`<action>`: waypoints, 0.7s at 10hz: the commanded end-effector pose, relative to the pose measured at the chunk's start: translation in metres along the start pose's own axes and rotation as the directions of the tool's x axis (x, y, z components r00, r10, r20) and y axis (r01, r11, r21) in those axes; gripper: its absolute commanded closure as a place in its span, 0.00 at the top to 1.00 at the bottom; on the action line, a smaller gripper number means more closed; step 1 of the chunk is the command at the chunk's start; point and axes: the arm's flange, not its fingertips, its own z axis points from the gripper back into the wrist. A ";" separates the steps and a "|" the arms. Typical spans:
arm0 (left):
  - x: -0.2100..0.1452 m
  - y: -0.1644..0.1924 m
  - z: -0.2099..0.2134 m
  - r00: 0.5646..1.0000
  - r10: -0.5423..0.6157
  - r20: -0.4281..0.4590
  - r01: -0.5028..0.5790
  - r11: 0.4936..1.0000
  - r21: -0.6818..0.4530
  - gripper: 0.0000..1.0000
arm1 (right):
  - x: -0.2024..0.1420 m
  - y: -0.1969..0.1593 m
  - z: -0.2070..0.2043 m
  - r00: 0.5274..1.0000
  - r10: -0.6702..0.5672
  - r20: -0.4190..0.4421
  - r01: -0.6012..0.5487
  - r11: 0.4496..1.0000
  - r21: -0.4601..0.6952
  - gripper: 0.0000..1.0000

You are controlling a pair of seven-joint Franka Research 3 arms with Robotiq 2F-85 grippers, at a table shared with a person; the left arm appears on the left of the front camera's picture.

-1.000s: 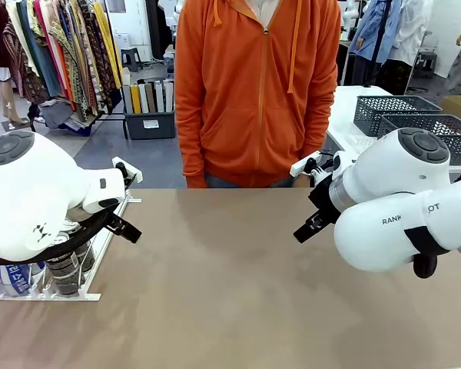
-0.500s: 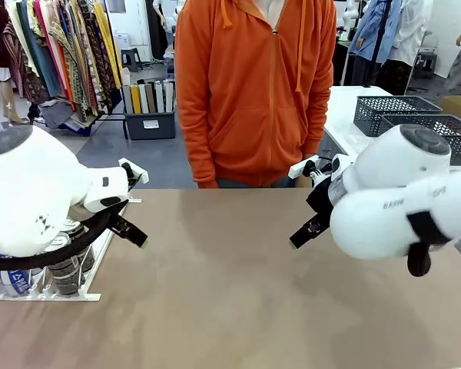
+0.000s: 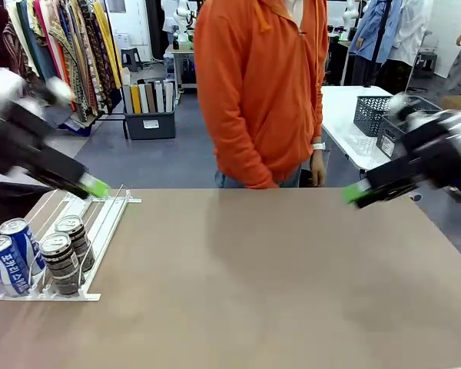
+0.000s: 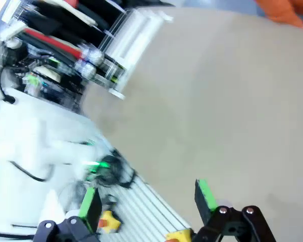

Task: Retrieve and store the cans from the dispenser.
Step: Pick up one can from the Automatic Can Dispenser and place it in the middle of the table.

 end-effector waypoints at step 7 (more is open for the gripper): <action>-0.196 0.161 0.146 0.620 0.467 0.630 -0.492 0.857 -0.152 1.00 | -0.103 -0.114 0.089 0.791 -0.354 0.499 0.262 0.933 0.247 1.00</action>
